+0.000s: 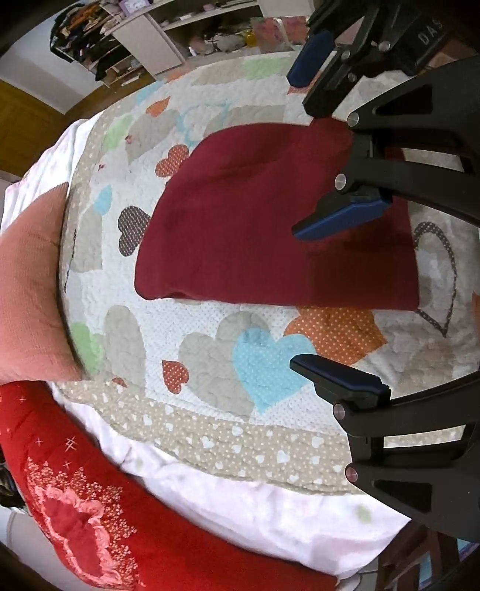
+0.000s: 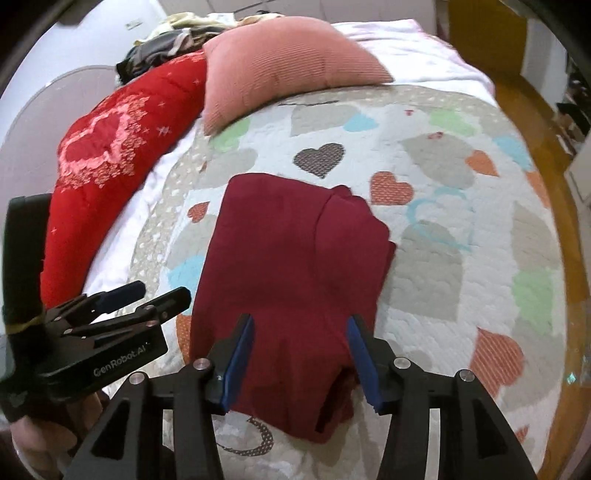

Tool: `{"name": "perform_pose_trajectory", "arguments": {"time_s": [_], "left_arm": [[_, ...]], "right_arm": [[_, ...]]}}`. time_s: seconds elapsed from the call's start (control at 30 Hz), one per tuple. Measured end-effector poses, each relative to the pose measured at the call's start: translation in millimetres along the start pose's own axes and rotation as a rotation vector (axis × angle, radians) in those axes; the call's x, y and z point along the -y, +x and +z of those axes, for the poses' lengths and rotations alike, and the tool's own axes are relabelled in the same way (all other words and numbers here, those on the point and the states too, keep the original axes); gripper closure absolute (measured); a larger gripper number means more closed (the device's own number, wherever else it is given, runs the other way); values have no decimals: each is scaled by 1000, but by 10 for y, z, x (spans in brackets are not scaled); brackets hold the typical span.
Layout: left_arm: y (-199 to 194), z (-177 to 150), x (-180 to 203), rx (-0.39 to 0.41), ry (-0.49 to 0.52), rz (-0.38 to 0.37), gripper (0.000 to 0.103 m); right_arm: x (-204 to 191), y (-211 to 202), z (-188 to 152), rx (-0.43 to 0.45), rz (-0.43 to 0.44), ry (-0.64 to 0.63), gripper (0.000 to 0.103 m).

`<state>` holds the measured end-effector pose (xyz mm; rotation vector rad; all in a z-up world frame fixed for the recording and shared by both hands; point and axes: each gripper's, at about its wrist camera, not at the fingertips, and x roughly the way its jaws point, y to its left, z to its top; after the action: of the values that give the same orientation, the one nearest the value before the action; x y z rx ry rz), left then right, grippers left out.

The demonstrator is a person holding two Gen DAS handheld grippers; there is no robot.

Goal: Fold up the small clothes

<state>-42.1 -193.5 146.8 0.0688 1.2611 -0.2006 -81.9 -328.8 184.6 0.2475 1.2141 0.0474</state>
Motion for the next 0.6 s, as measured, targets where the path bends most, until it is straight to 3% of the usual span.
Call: {"name": "perform_pose_trajectory", "arguments": {"time_s": [0.17, 0.6], "left_arm": [[-172, -49, 6, 11, 5, 6, 39], [-559, -11, -5, 49, -3, 41, 39]], "right_arm": [[-60, -18, -13, -32, -26, -9, 53], [-146, -286, 92, -17, -28, -8, 49]]}}
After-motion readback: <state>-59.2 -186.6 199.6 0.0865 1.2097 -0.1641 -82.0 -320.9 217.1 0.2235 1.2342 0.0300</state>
